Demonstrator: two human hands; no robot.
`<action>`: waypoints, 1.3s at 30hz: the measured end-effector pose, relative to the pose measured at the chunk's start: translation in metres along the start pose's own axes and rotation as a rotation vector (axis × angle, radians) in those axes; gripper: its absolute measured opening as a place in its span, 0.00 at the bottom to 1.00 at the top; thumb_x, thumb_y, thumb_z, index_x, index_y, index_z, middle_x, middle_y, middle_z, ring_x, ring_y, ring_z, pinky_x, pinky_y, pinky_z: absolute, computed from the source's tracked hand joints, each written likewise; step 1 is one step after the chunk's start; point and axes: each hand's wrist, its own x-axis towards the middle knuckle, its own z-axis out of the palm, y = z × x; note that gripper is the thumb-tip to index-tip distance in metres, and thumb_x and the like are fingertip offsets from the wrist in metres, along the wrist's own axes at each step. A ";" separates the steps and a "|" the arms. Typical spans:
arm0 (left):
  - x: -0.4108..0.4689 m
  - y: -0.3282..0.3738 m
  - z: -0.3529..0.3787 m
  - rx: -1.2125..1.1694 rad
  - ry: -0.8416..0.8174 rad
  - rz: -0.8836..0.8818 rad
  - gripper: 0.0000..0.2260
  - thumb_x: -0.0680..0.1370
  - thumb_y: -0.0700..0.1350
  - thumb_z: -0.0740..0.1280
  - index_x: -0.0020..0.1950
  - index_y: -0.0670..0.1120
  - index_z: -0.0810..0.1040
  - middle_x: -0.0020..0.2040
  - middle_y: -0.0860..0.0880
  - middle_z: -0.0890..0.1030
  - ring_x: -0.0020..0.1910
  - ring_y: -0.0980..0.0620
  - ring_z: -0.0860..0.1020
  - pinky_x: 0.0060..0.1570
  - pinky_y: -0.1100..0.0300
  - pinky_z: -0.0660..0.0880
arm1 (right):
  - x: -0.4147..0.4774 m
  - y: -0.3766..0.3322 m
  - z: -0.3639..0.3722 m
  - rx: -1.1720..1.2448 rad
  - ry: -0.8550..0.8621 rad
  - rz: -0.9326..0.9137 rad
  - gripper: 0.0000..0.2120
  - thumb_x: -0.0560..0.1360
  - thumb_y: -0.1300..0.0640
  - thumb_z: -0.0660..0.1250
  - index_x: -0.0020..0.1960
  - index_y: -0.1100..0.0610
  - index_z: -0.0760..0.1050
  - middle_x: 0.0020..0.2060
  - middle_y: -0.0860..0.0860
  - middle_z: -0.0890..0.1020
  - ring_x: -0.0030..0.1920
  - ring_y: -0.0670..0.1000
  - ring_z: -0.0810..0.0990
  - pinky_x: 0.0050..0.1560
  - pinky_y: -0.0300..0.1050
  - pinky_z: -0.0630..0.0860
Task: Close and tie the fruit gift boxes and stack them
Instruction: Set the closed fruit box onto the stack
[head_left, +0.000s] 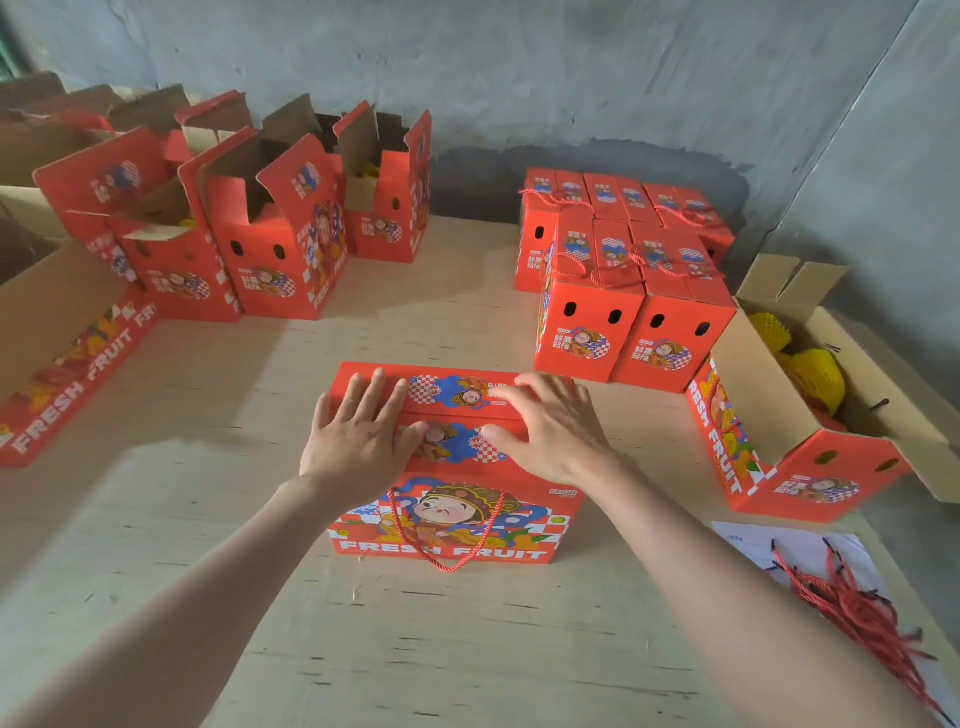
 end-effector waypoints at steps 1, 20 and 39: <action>-0.007 0.003 -0.001 0.009 0.040 -0.001 0.30 0.79 0.62 0.36 0.78 0.51 0.46 0.79 0.49 0.44 0.77 0.50 0.41 0.72 0.45 0.33 | 0.004 0.002 -0.001 0.017 -0.011 -0.003 0.29 0.77 0.33 0.52 0.74 0.41 0.57 0.74 0.51 0.60 0.74 0.56 0.54 0.71 0.54 0.49; 0.058 0.040 0.034 -0.525 -0.011 -0.067 0.22 0.82 0.53 0.50 0.75 0.66 0.50 0.78 0.56 0.39 0.76 0.50 0.38 0.70 0.39 0.37 | -0.013 -0.010 0.000 0.026 0.005 0.407 0.28 0.80 0.39 0.49 0.70 0.59 0.58 0.59 0.63 0.73 0.60 0.61 0.73 0.55 0.51 0.69; 0.063 0.038 -0.051 -1.796 -0.011 -0.366 0.07 0.81 0.48 0.61 0.49 0.48 0.77 0.47 0.51 0.77 0.44 0.54 0.74 0.42 0.60 0.69 | 0.026 -0.002 -0.023 1.774 0.285 0.753 0.03 0.77 0.55 0.65 0.45 0.54 0.76 0.43 0.51 0.81 0.45 0.51 0.79 0.48 0.46 0.75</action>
